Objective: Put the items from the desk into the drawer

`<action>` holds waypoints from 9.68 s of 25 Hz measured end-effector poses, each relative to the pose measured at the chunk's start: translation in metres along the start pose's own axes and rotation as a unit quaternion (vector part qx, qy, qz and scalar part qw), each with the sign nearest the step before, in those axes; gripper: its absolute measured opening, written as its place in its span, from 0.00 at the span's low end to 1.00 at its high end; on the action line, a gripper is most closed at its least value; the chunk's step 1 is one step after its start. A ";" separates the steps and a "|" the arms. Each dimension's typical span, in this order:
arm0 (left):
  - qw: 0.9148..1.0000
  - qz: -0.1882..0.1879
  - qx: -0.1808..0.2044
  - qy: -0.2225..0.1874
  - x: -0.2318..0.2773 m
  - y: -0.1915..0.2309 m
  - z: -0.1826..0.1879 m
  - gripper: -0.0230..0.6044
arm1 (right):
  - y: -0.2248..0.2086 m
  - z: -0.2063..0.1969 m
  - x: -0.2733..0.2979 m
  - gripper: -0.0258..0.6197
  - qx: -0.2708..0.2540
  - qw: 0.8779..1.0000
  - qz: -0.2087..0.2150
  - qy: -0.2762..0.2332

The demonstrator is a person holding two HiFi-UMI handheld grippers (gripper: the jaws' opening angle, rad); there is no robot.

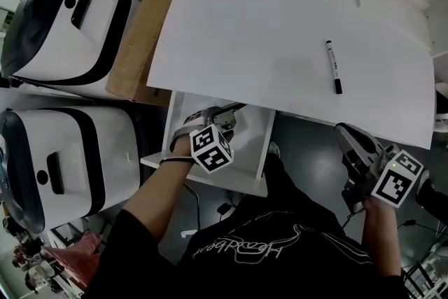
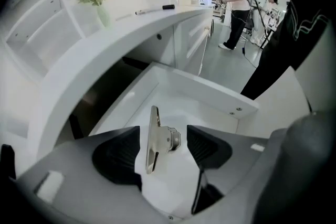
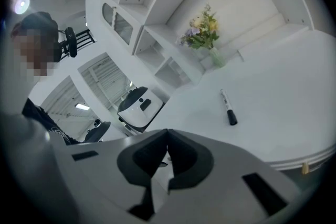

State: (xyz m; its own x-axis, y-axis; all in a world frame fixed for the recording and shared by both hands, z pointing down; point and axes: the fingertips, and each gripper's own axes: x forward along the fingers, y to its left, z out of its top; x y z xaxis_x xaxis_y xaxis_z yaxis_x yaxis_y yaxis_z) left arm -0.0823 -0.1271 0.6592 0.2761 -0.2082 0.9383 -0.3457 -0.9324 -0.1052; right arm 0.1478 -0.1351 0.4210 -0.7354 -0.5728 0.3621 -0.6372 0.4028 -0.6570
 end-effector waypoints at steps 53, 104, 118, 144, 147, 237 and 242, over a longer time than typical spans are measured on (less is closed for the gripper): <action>0.847 -0.029 -0.364 -0.387 -0.235 0.032 0.176 0.05 | -0.110 0.047 0.055 0.40 -0.256 0.940 -0.214 0.074; 0.817 0.007 -0.397 -0.419 -0.280 -0.013 0.104 0.05 | -0.021 0.033 0.043 0.16 -0.237 0.951 -0.184 0.067; 0.793 0.052 -0.442 -0.417 -0.302 -0.032 0.043 0.05 | 0.095 -0.004 0.075 0.16 -0.291 0.951 -0.062 0.083; 0.733 0.123 -0.565 -0.357 -0.281 -0.026 -0.070 0.05 | 0.102 -0.178 0.214 0.16 -0.360 0.882 0.091 0.291; 0.726 0.130 -0.578 -0.348 -0.277 -0.028 -0.081 0.05 | 0.088 -0.203 0.228 0.16 -0.369 0.868 0.094 0.319; 0.815 0.006 -0.284 -0.506 -0.401 -0.134 0.085 0.05 | 0.281 -0.055 -0.088 0.05 -0.277 0.943 0.112 -0.149; 0.815 0.001 -0.284 -0.504 -0.397 -0.135 0.082 0.05 | 0.282 -0.059 -0.081 0.05 -0.276 0.943 0.113 -0.145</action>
